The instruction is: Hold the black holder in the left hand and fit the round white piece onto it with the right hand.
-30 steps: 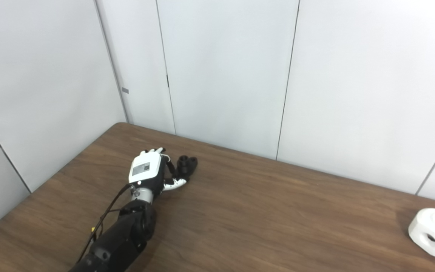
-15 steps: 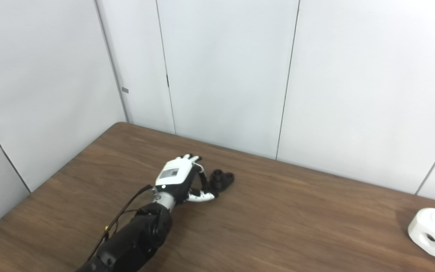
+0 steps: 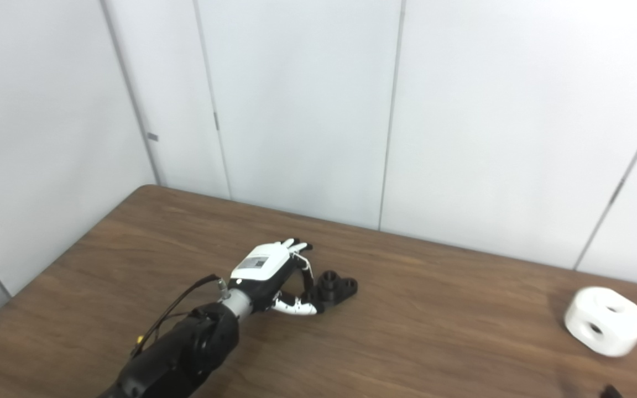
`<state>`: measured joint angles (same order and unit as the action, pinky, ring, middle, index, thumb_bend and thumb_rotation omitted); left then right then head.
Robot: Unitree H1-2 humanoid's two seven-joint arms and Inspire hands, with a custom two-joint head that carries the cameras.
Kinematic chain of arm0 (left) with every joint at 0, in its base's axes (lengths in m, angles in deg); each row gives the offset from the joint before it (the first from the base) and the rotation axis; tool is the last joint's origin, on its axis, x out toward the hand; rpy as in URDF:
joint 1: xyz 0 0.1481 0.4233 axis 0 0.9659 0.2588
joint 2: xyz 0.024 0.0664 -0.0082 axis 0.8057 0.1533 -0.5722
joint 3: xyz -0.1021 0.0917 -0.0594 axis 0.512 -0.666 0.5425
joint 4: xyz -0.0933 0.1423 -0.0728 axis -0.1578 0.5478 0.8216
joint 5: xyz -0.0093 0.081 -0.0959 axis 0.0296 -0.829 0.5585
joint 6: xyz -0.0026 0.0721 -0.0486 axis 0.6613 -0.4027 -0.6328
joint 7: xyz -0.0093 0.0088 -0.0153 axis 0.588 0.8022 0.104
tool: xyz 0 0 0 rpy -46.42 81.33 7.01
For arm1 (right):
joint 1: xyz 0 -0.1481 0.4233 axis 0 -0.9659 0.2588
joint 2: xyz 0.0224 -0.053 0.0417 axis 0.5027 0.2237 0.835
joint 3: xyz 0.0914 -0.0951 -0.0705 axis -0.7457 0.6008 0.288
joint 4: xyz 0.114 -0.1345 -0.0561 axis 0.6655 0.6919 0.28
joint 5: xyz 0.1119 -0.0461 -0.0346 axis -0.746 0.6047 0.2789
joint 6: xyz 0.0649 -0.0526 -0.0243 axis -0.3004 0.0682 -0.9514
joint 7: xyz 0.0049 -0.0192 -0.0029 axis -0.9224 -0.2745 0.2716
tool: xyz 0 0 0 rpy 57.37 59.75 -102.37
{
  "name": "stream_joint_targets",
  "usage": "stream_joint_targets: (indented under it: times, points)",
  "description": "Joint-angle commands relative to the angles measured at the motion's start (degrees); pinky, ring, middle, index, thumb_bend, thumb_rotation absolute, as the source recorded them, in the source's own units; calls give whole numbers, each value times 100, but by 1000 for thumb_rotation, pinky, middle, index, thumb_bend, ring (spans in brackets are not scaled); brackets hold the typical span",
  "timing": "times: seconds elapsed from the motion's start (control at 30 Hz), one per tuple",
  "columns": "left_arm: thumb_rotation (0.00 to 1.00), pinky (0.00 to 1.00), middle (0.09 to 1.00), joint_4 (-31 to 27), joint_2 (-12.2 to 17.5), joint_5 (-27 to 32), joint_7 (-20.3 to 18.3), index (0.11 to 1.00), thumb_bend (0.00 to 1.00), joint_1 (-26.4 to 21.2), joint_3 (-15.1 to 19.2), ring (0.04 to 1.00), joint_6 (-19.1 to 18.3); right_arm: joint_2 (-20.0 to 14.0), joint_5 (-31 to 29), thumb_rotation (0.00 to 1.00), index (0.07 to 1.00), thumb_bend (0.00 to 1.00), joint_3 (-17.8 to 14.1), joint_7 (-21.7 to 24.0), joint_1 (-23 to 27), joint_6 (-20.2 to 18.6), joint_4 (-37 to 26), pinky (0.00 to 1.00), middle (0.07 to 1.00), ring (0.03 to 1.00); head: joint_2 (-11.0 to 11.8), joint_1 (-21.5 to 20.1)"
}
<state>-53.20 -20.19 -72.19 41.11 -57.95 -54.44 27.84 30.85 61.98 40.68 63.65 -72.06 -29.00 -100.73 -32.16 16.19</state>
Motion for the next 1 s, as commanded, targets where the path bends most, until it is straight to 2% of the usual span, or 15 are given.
stream_joint_targets:
  times: [0.0,0.13,0.23,0.37,0.6,0.73,0.9,0.97]
  points:
    - [50,1000,950,-116,7,35,-341,481,520,-12,-232,1000,411,11,16,904,923,717,-10,-34,103,302,-30,869,934,938,-26,-59]
    - [50,1000,939,-148,53,-88,-371,482,520,-40,-344,1000,753,67,441,926,900,692,19,-176,58,223,-244,793,899,882,-124,-305]
    - [48,1000,937,-216,65,-93,-485,482,520,-34,-373,1000,882,127,583,916,881,711,29,-214,37,89,-396,797,883,865,-187,-505]
    - [48,1000,939,-295,99,-128,-605,482,520,-5,-404,1000,1065,209,584,887,871,756,56,-211,80,62,-450,765,883,860,-253,-777]
    - [47,1000,935,-357,118,-118,-665,481,520,94,-415,1000,1360,339,608,828,873,732,46,-283,102,108,-522,713,893,865,-319,-1088]
    - [48,1000,935,-325,107,-92,-705,481,520,128,-398,1000,1481,398,543,828,866,776,-18,-341,146,170,-448,743,883,872,-323,-1236]
    - [48,1000,932,-315,75,-73,-716,481,520,158,-385,1000,1590,429,414,797,868,767,-75,-327,167,284,-461,761,887,875,-294,-1339]
    - [48,1000,934,-283,90,-74,-748,481,520,147,-411,1000,1658,465,510,803,862,795,-104,-396,158,181,-525,750,880,864,-256,-1453]
